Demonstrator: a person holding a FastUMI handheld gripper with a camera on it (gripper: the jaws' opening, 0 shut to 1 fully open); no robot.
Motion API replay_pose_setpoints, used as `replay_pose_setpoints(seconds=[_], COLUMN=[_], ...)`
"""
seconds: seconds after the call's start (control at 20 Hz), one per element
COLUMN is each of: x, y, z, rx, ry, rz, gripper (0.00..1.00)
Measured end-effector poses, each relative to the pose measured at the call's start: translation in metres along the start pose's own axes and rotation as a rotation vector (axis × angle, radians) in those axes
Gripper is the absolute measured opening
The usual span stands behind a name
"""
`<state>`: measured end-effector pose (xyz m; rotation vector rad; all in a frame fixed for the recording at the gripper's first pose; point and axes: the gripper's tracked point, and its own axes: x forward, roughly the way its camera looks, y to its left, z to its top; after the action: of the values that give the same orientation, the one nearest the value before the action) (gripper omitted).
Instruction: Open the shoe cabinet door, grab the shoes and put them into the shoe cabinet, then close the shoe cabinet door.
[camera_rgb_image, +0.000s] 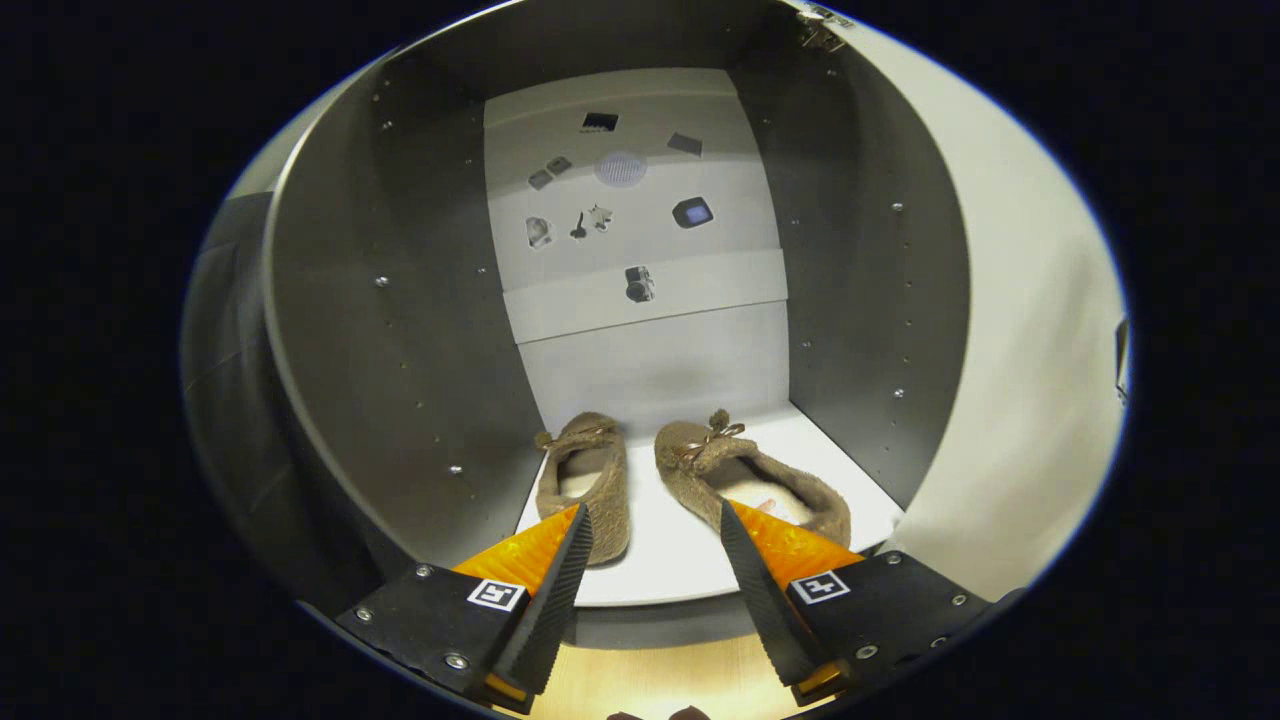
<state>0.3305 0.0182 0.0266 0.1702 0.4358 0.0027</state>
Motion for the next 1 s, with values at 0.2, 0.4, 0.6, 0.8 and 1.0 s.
replay_pose_setpoints(seconds=[0.2, 0.4, 0.6, 0.8, 1.0], x=[-0.051, -0.100, -0.146, -0.205, -0.276], y=[-0.004, -0.011, -0.021, -0.035, -0.068], z=[-0.004, -0.004, -0.003, -0.002, -0.010], rx=[-0.020, -0.059, -0.092, -0.127, -0.218], ry=[-0.011, -0.041, -0.079, -0.099, -0.107], rz=[-0.025, -0.027, -0.007, 0.055, 0.130], gripper=[0.82, 0.81, 0.82, 0.82, 0.83])
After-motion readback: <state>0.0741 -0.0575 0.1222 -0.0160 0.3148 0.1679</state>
